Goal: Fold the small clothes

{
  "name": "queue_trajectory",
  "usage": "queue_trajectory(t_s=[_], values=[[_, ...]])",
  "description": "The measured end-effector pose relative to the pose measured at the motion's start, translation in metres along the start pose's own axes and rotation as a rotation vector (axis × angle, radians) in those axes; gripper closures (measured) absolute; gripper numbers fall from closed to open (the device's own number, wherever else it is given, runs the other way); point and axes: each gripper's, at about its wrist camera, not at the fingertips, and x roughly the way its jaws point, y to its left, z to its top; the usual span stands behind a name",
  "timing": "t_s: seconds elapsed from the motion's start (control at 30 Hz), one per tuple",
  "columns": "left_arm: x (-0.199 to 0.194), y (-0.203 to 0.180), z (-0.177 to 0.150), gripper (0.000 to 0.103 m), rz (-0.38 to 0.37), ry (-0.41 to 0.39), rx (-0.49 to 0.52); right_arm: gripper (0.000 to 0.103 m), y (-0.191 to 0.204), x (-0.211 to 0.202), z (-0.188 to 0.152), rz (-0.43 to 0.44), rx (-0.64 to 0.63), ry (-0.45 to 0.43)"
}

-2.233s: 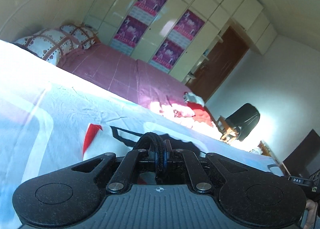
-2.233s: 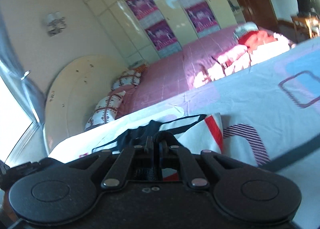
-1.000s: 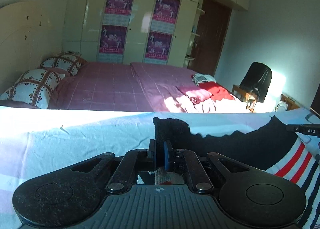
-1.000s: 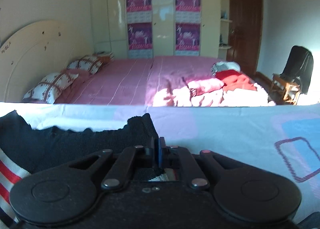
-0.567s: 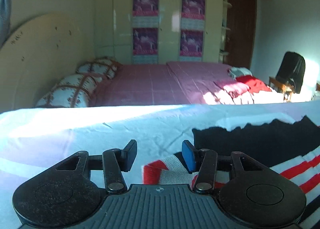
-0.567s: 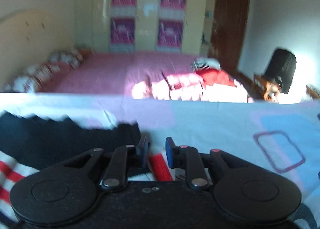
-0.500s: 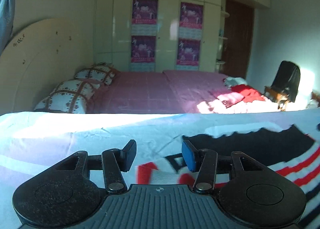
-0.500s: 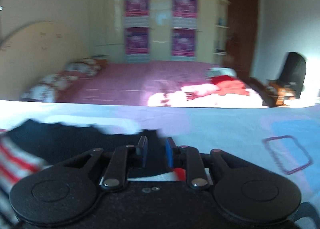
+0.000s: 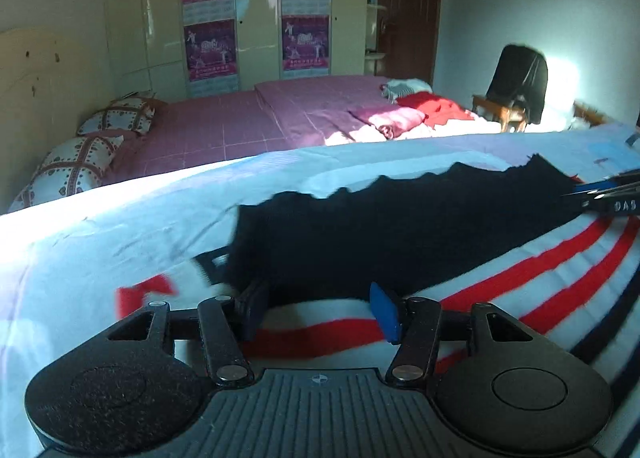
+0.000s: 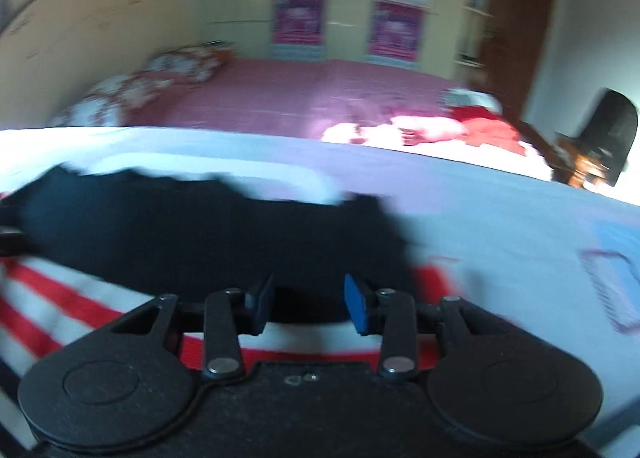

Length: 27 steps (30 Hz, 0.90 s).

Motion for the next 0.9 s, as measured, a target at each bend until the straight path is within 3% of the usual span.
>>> queue_trajectory(t_s=[0.1, 0.17, 0.23, 0.33, 0.43, 0.5, 0.53, 0.6, 0.7, 0.83, 0.9], values=[[-0.006, -0.001, 0.004, 0.046, 0.056, 0.028, 0.078, 0.069, -0.032, -0.008, -0.003, 0.071, 0.035, 0.030], [-0.013, -0.009, 0.013, 0.046, 0.086, 0.035, 0.063, 0.064, -0.017, -0.023, 0.000, 0.033, 0.011, -0.006], [-0.029, -0.024, 0.020, 0.045, 0.095, -0.013, 0.060, 0.065, 0.003, -0.044, -0.002, 0.075, -0.023, -0.075], [-0.054, -0.055, 0.027, 0.029, 0.052, -0.078, 0.033, 0.064, 0.040, -0.067, -0.009, 0.161, -0.077, -0.117], [-0.067, -0.091, 0.021, 0.029, 0.001, -0.084, 0.053, 0.064, 0.071, -0.076, -0.019, 0.231, -0.104, -0.095], [-0.064, -0.109, 0.008, 0.029, -0.022, -0.046, 0.065, 0.067, 0.088, -0.078, -0.028, 0.252, -0.131, -0.072], [-0.060, -0.114, -0.001, 0.028, -0.011, -0.019, 0.079, 0.070, 0.094, -0.077, -0.033, 0.244, -0.143, -0.054], [-0.055, -0.116, -0.017, 0.028, 0.011, 0.027, 0.100, 0.064, 0.096, -0.071, -0.041, 0.229, -0.164, -0.001], [-0.066, -0.098, -0.035, 0.017, 0.017, 0.021, 0.048, 0.064, 0.081, -0.076, -0.054, 0.172, -0.178, -0.001], [-0.081, -0.076, -0.049, 0.011, 0.038, 0.032, -0.005, 0.063, 0.030, -0.084, -0.064, 0.030, -0.050, 0.011], [-0.083, -0.074, -0.051, 0.011, 0.048, 0.036, -0.015, 0.063, 0.012, -0.087, -0.067, 0.049, 0.003, 0.028]])
